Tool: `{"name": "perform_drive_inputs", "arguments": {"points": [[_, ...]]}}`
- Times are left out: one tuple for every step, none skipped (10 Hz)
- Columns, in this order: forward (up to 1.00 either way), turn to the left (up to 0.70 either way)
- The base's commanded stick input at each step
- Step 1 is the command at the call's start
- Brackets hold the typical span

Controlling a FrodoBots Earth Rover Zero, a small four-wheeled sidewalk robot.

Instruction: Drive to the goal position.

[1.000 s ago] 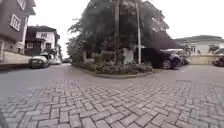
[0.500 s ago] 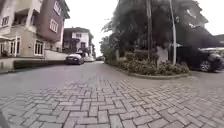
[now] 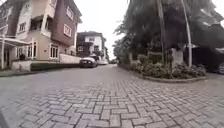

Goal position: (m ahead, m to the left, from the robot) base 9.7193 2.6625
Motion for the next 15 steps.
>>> {"name": "perform_drive_inputs", "arguments": {"points": [[0.7,0.0],[0.7,0.0],[0.7,0.0],[0.7,0.0],[0.7,0.0],[0.7,0.0],[0.7,0.0],[0.7,0.0],[0.7,0.0],[0.7,0.0],[0.7,0.0],[0.7,0.0],[0.7,0.0],[0.7,0.0],[0.7,0.0]]}}
